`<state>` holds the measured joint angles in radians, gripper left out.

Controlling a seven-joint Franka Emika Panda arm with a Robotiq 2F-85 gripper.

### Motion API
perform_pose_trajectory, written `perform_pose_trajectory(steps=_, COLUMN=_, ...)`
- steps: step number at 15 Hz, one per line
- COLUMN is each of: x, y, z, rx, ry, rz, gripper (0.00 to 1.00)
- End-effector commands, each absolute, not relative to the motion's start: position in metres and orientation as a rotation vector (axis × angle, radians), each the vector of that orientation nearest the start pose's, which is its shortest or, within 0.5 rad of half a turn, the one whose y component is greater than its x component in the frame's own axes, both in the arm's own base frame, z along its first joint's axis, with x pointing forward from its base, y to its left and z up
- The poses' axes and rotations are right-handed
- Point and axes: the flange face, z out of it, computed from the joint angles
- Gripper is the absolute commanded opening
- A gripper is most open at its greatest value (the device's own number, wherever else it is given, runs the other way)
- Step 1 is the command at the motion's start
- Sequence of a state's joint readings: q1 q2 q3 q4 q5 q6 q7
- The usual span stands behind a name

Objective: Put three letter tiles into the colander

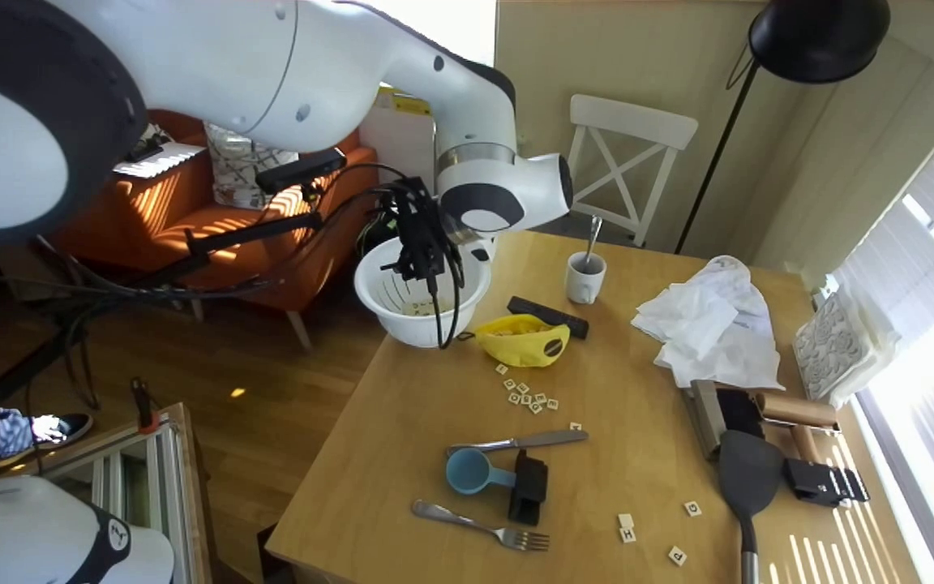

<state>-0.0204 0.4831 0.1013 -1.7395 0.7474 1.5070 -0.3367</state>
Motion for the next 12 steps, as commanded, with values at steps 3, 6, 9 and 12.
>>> perform_pose_trajectory(steps=3, x=0.65, y=0.08, z=0.321, rx=-2.453, ry=-0.075, rz=0.454, gripper=1.0)
perform_pose_trajectory(steps=6, x=0.668, y=0.019, z=0.33, rx=-2.592, ry=0.02, rz=0.309, gripper=1.0)
perform_pose_trajectory(steps=9, x=0.68, y=-0.047, z=0.319, rx=-2.701, ry=0.157, rz=0.152, gripper=1.0)
perform_pose_trajectory(steps=12, x=0.692, y=-0.09, z=0.293, rx=-2.793, ry=0.297, rz=-0.02, gripper=1.0)
